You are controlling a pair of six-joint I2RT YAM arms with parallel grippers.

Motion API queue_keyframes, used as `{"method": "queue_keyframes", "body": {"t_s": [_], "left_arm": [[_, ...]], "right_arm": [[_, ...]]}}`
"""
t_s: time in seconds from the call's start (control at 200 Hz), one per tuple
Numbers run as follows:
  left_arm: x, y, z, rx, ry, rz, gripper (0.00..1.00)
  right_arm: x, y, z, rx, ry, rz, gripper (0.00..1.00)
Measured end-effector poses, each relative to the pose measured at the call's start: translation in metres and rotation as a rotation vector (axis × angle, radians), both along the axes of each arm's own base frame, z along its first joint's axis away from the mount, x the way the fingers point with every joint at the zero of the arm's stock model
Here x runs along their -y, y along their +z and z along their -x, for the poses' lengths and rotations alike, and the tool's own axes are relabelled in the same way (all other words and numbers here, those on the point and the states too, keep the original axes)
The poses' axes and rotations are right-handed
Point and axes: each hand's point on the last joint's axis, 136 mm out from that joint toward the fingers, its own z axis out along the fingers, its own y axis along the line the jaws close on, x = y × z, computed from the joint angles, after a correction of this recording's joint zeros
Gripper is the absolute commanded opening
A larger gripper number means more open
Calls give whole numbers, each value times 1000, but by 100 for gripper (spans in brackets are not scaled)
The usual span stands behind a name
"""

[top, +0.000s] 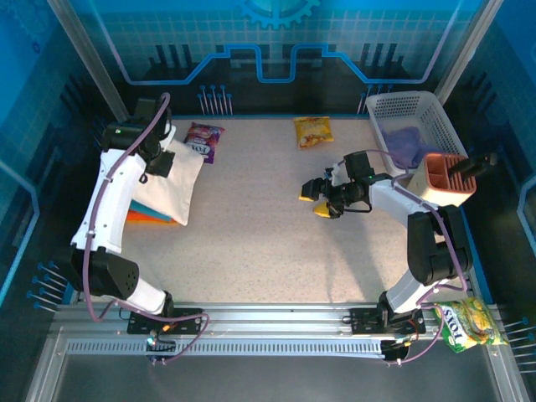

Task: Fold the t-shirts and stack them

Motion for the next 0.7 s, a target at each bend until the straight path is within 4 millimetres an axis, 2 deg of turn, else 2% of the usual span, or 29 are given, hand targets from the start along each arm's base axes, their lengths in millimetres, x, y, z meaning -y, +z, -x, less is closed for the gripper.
{"method": "queue_keyframes", "body": {"t_s": [0.31, 0.485, 0.7], "left_arm": [[-21, -10, -10, -10, 39, -17, 0], [-44, -20, -17, -13, 94, -24, 0], [-72, -33, -23, -4, 147, -62, 0]], "right_arm": [[-7, -6, -12, -15, 37, -15, 82], [-11, -13, -16, -45, 59, -30, 82], [-15, -11, -15, -44, 80, -43, 82]]}}
